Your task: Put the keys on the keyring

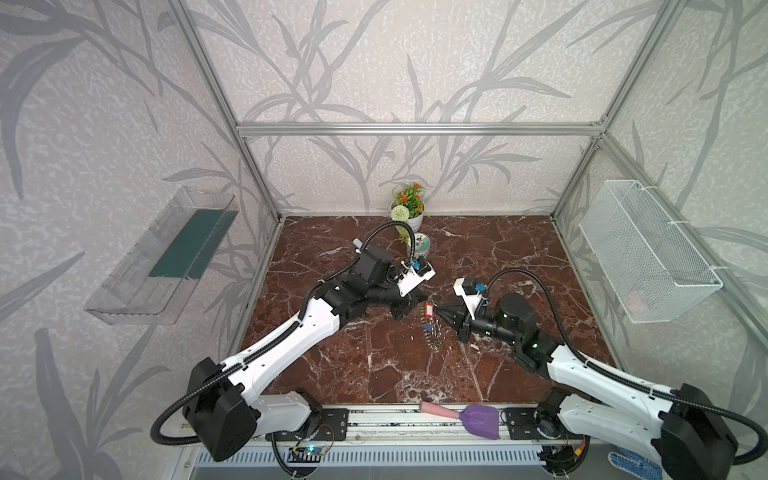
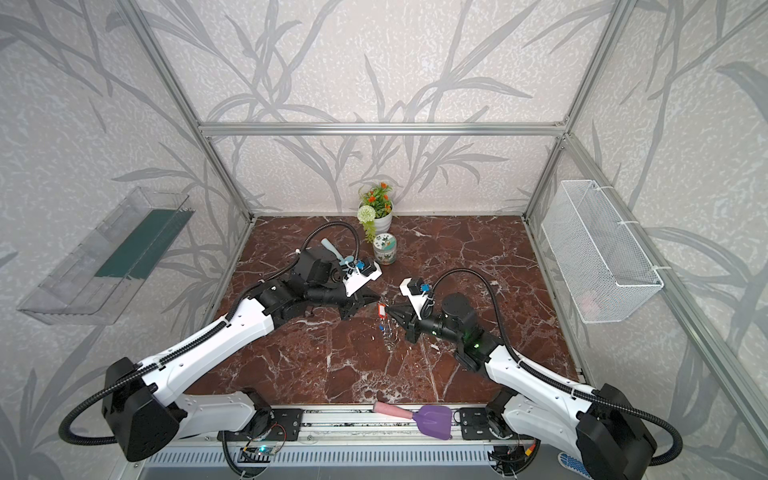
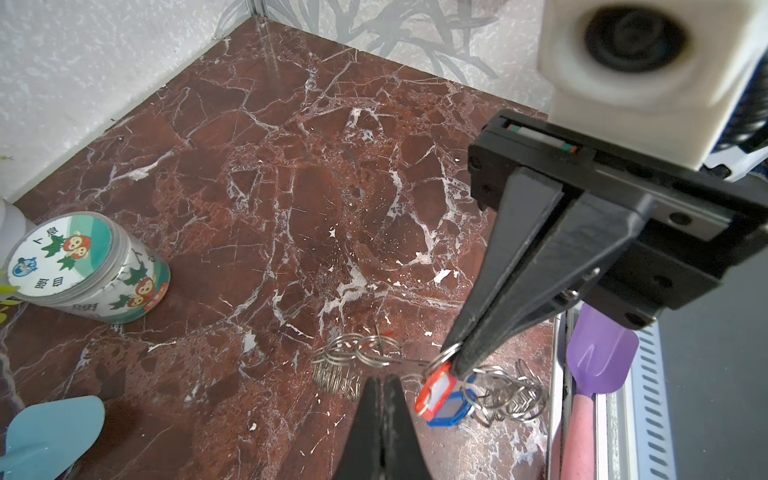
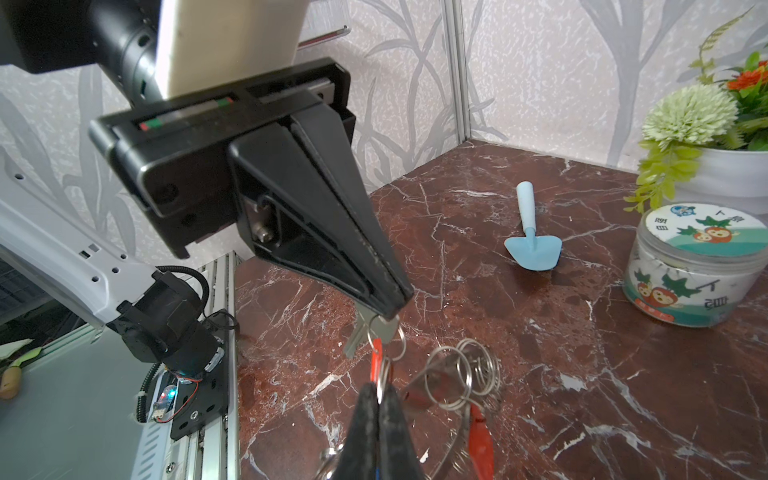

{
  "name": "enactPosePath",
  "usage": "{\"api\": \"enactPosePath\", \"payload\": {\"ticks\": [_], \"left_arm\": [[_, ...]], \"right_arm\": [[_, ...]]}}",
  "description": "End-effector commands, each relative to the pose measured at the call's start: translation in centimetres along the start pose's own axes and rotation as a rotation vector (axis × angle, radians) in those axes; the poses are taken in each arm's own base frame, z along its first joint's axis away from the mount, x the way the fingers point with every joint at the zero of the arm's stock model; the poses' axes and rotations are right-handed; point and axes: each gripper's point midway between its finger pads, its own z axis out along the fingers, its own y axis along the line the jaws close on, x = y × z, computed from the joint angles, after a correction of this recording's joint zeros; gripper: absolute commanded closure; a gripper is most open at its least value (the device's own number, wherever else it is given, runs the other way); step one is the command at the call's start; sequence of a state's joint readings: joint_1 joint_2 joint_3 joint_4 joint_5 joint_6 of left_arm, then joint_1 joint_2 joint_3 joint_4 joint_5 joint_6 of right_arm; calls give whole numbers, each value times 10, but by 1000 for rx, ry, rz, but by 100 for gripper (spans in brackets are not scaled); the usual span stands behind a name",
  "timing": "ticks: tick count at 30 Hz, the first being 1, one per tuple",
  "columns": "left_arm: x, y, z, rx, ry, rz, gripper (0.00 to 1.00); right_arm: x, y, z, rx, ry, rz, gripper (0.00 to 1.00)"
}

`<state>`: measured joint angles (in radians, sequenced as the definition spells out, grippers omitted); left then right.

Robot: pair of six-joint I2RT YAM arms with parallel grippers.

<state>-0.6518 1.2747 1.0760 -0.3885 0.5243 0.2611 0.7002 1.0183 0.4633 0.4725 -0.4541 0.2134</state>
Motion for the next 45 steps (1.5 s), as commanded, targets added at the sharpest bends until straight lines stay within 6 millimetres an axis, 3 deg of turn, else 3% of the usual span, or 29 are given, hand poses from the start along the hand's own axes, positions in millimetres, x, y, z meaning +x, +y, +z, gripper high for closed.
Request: {"api": "enactPosePath", "payload": {"ticks": [1, 6, 16, 18, 23, 32, 45], "left_arm": [[32, 51, -8, -244, 119, 1, 100], [37, 48, -7, -235, 127, -7, 100], [26, 37, -7, -184, 45, -81, 96], [26, 33, -5, -161, 39, -98, 100], [29, 27, -4, -137, 40, -116, 100], [35, -2, 11, -15, 86, -87, 100], [28, -27, 18, 78, 67, -78, 100]], "right_arm": [[-25, 14, -6, -68, -57, -15, 100], [-34, 10, -9, -72, -88, 4, 100], [-45, 8, -7, -92, -111, 9, 100], [-48, 5, -8, -88, -123, 18, 100], [-55, 3, -10, -98, -147, 34, 100], [-62, 4, -11, -103, -171, 27, 100], [-63, 2, -11, -98, -189, 27, 100]]}}
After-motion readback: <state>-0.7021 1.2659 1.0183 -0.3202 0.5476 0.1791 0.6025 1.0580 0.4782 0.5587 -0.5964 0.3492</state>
